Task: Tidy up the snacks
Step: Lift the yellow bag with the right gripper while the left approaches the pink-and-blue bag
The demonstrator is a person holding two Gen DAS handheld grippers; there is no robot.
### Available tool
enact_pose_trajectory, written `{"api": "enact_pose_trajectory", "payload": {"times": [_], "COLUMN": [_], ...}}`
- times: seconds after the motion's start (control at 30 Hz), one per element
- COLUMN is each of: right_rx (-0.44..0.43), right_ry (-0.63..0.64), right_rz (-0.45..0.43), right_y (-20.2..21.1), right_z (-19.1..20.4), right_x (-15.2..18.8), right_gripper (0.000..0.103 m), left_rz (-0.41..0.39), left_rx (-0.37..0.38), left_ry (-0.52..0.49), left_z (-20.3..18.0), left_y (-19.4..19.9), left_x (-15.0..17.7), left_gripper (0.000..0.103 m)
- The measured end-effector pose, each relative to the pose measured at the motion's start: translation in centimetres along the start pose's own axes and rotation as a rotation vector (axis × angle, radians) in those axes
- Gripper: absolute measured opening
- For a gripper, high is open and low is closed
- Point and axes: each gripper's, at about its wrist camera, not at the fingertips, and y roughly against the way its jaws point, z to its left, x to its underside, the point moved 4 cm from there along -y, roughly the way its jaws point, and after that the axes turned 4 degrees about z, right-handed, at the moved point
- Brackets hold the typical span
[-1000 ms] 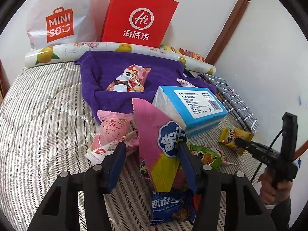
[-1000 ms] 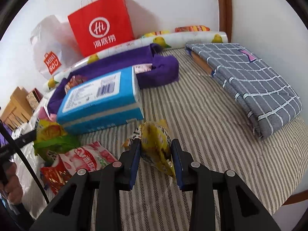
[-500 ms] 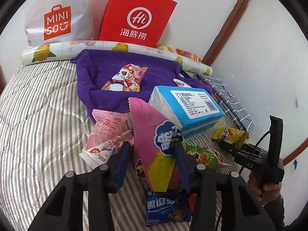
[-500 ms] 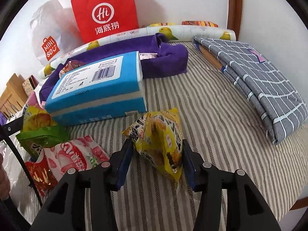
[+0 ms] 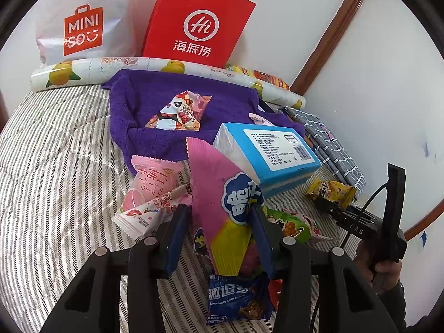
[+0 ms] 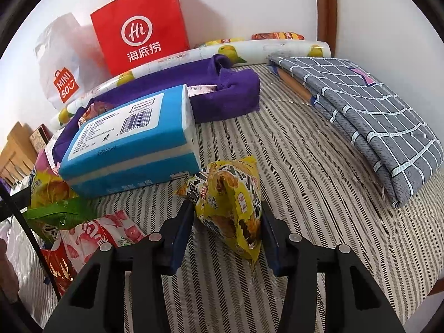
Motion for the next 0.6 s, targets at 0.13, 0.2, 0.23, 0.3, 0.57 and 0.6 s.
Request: {"api": "enact_pose_trajectory", "payload": {"times": [0.13,0.2,0.23,0.3,0.57,0.6], "right_rx": [0.011,0.009,0.005,-0.005,-0.014,-0.014], "right_ry": [0.022,0.02,0.017,0.008,-0.001,-0.001], "right_rz": [0.0,-0.002,-0.003,-0.004,-0.004,-0.004], "right_y": [0.0,0.0,0.0,0.0,0.0,0.0], "right_z": [0.2,0.2,0.1,0.0,-0.2,-0.2], "right_x": [0.0,0.0,0.0,0.0,-0.1,-0.1], "right_gripper": [0.046,0.046,0.046,0.046,0.046,0.046], "left_rz": [-0.002,-0.005,-0.005,-0.009,-0.047,-0.051], "left_rx": [-0.001,-0.006,-0.006,-0.003,0.022,0.026], "left_ry": [-0.004,-0.01,-0.01,-0.011,-0.039,-0.044], "left_z": [-0.3,-0.4,-0.4,-0.5,-1.2,-1.3], "left_y": [0.2,0.2,0.2,0.3,1.5,1.6], "left_x": [0.0,0.1,0.0,0.0,-0.2,-0.3], "left_gripper": [0.039,0.039,0.039,0.038,0.032,0.032]}}
